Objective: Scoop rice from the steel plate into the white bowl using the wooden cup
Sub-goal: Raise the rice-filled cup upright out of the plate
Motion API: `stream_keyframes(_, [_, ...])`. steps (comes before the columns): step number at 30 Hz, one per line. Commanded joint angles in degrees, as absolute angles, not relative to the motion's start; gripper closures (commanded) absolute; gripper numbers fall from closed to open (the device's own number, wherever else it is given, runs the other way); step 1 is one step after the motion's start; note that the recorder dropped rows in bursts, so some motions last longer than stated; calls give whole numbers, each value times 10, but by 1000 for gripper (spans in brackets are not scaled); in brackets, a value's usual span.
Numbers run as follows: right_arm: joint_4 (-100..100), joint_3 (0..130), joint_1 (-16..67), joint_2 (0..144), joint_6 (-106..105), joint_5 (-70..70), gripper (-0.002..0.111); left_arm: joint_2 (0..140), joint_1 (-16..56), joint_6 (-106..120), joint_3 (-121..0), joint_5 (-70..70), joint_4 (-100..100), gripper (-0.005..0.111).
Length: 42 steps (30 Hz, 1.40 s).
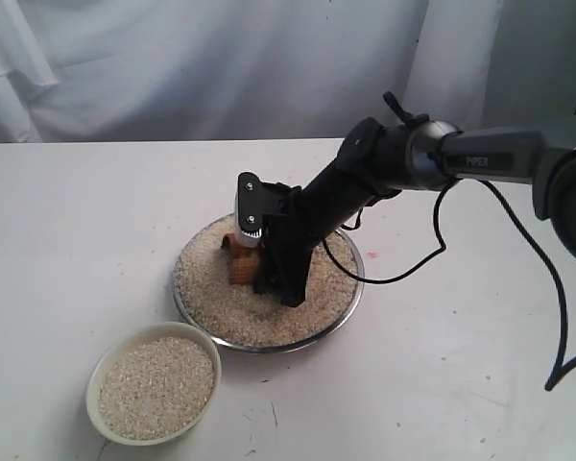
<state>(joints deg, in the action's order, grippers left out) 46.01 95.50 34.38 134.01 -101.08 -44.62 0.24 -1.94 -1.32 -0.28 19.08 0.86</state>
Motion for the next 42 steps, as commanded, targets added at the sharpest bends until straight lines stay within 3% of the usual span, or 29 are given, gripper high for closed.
stream_keyframes(1, [505, 953, 326, 1336, -1026, -474, 108, 0, -18, -13, 0, 183, 8, 107])
stream_keyframes(29, [674, 953, 250, 1336, -1139, -667, 108, 0, -18, -13, 0, 183, 8, 107])
stream_keyframes(42, [746, 953, 330, 1279, -1139, -547, 108, 0, -18, -13, 0, 183, 8, 107])
